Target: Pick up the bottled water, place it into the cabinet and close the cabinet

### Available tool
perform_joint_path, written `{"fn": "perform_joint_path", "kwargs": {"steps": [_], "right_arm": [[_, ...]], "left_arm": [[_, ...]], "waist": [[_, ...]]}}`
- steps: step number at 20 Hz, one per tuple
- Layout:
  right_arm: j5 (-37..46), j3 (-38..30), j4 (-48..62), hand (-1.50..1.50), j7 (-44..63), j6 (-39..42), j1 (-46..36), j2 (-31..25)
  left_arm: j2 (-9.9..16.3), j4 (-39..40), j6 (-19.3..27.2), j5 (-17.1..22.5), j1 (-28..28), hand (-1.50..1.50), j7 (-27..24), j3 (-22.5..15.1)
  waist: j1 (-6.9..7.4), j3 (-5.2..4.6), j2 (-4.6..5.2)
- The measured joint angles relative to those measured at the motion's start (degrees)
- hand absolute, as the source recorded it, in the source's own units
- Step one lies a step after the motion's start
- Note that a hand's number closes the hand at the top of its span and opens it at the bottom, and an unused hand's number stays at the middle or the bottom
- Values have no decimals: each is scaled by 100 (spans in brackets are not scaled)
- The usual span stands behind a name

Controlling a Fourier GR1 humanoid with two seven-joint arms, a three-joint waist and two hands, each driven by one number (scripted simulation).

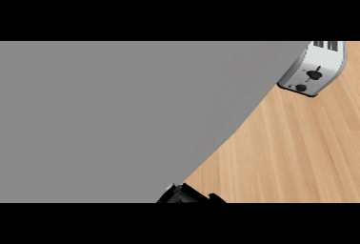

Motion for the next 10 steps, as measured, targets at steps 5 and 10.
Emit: {"fn": "perform_joint_path", "kwargs": {"steps": [5, 10], "right_arm": [[-763, -457, 548, 150, 193, -366, -1241, 73], [-1663, -1157, 1237, 150, 167, -370, -2247, 123]], "left_arm": [[-45, -36, -471, 345, 396, -150, 4, 478], [-107, 120, -942, 619, 550, -150, 42, 844]], "waist": [[-28, -6, -30], [-58, -16, -46]]}}
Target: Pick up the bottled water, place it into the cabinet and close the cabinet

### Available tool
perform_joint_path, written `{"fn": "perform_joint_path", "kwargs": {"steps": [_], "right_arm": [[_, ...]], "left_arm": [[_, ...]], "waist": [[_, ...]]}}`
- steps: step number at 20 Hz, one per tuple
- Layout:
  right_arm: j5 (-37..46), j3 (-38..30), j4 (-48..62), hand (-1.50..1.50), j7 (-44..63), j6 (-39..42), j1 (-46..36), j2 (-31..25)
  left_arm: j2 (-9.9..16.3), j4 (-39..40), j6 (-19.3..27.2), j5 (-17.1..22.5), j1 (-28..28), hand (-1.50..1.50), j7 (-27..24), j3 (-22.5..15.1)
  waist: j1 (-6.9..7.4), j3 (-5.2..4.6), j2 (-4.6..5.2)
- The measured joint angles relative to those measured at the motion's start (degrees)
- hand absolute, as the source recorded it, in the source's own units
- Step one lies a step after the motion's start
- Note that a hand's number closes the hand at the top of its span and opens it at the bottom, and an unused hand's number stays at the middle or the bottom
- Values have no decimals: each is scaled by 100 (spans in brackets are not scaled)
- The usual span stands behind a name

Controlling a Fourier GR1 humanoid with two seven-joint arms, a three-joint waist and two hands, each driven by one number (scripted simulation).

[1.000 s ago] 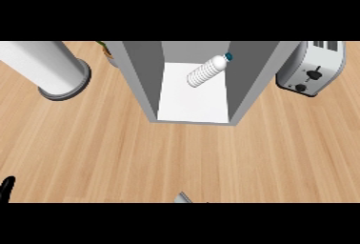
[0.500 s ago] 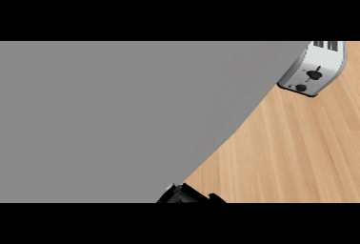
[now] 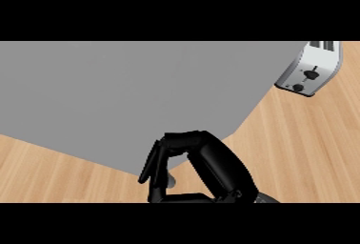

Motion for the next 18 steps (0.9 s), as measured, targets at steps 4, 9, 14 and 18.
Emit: {"fn": "perform_joint_path", "kwargs": {"steps": [4, 9, 14, 18], "right_arm": [[-638, -693, 576, 150, -122, 286, -553, 21], [-1150, -1551, 1436, 150, -253, 817, -1193, -8], [-1412, -1985, 2230, 150, -412, 1447, -1595, -157], [-1521, -2070, 2607, 150, -493, 1904, -1785, -203]], "left_arm": [[-72, 105, -268, 199, 80, -150, 25, 342], [-219, 179, -603, 354, 152, -150, 101, 613], [-287, 194, -851, 650, 254, -150, 272, 1007], [-375, 272, -1032, 732, 259, -150, 385, 1166]], "waist": [[-20, -4, -7], [-35, -8, -14], [-44, 3, -52], [-79, 42, -118]]}}
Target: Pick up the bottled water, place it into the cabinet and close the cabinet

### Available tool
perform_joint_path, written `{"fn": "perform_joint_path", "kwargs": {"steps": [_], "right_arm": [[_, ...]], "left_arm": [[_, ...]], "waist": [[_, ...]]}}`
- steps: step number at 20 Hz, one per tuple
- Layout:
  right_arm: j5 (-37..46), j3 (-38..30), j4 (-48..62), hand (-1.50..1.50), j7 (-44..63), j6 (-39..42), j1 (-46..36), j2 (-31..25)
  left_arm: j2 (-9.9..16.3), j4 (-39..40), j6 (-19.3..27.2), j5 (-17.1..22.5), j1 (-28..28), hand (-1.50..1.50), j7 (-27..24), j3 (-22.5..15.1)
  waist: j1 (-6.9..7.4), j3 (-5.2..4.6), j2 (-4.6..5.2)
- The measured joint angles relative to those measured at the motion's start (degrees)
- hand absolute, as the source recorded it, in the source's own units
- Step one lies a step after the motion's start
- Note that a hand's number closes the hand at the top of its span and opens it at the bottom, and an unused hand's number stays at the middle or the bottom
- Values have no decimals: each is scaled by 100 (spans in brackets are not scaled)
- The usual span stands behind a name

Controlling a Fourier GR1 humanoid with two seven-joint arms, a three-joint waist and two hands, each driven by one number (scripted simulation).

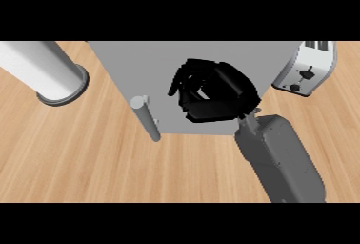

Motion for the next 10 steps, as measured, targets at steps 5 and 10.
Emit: {"fn": "perform_joint_path", "kwargs": {"steps": [5, 10], "right_arm": [[-36, -40, 274, 150, -55, 322, -148, -1], [-112, -99, 419, 150, -33, 429, -248, 63]], "left_arm": [[10, 12, -151, 186, 7, -150, 187, 160], [0, -19, -221, 311, 15, -150, 346, 241]], "waist": [[-31, 40, -50], [-42, 78, -64]]}}
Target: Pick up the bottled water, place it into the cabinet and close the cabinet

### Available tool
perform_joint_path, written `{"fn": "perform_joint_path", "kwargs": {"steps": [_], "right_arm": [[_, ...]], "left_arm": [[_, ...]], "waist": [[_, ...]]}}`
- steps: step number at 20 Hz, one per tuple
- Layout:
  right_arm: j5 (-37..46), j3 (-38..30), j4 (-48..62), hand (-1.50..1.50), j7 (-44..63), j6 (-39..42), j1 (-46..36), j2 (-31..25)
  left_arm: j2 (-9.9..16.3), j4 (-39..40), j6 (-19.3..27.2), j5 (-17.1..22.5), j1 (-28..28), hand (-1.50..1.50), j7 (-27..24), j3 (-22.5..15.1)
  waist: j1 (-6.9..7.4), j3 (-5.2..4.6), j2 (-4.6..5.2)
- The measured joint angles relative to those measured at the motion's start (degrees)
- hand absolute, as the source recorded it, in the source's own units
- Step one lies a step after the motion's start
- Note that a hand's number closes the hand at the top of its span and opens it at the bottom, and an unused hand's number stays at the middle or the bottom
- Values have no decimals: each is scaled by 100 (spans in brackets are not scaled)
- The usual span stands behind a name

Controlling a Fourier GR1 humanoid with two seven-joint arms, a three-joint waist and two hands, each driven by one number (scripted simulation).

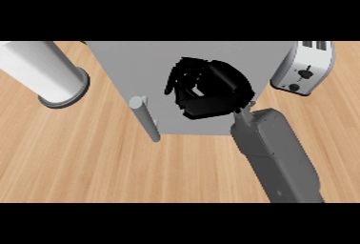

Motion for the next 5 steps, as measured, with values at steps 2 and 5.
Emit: {"fn": "perform_joint_path", "kwargs": {"steps": [2, 5], "right_arm": [[-138, -18, 50, 150, 75, 71, -65, -1], [-250, -37, 107, 150, 77, 157, -105, 10]], "left_arm": [[13, 15, -12, 45, -45, -150, 50, 6], [20, 17, -38, 85, -78, -150, 128, 22]], "waist": [[1, 26, 12], [13, 39, 10]]}}
